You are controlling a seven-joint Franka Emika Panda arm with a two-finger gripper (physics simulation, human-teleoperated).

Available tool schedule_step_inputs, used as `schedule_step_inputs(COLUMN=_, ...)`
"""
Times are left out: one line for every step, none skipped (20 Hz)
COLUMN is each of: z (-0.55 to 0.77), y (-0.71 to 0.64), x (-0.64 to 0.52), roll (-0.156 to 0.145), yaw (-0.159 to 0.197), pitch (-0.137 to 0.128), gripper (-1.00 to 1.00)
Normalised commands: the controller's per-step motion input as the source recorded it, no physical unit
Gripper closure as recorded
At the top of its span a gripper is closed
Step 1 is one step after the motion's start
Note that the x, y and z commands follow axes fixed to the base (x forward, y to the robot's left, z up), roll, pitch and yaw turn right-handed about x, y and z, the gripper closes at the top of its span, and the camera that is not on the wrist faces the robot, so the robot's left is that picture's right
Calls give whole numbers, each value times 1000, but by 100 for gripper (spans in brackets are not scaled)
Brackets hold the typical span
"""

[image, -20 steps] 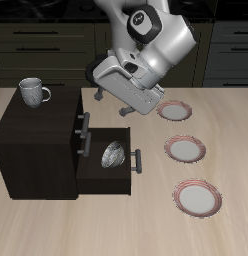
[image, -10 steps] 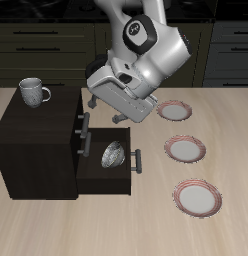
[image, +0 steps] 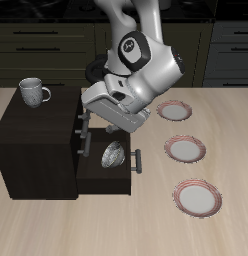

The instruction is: Open the top drawer

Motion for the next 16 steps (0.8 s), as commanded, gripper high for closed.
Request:
schedule_step_inputs(z=-214, y=-410, x=-63, roll=-72, yaw=-43, pitch=69, gripper=-100)
schedule_step_inputs(z=-205, y=-298, x=26, roll=-43, yaw=3, pitch=-10, gripper=-100)
schedule_step_inputs(z=-203, y=-280, x=45, roll=-28, yaw=37, pitch=40, gripper=-100)
schedule_step_inputs(z=-298, y=-729, x=-95, roll=-147, yaw=-65, pitch=121, gripper=-100)
schedule_step_inputs(z=-209, y=-469, x=-17, roll=-87, yaw=-18, pitch=14, gripper=-100)
schedule_step_inputs(z=-452, y=-893, x=-164, roll=-101, yaw=-14, pitch=148, gripper=-100)
schedule_step_inputs(z=-363, y=-1046, x=-106, roll=-191, yaw=-6, pitch=71, gripper=-100)
schedule_step_inputs(z=-294, y=-524, x=-19, roll=-47, yaw=-26, pitch=90, gripper=-100)
schedule_step_inputs(z=-92, y=-317, x=-12, roll=-81, yaw=17, pitch=17, gripper=-100)
schedule_step_inputs(z=-158, y=-670, x=17, roll=-122, yaw=-58, pitch=84, gripper=-100)
schedule_step_inputs(z=-233, y=-1659, x=-109, roll=-222, yaw=-18, pitch=88, gripper=-100)
schedule_step_inputs(z=-119, y=-500, x=12, roll=-75, yaw=-5, pitch=15, gripper=-100)
schedule_step_inputs(z=-81, y=-432, x=-5, roll=-43, yaw=-22, pitch=68, gripper=-100)
schedule_step_inputs(z=-143, y=-729, x=-79, roll=-100, yaw=-86, pitch=96, gripper=-100)
schedule_step_inputs(z=-80, y=-376, x=-98, roll=-38, yaw=5, pitch=14, gripper=-100)
schedule_step_inputs(z=-339, y=-1367, x=-154, roll=-194, yaw=-86, pitch=168, gripper=-100)
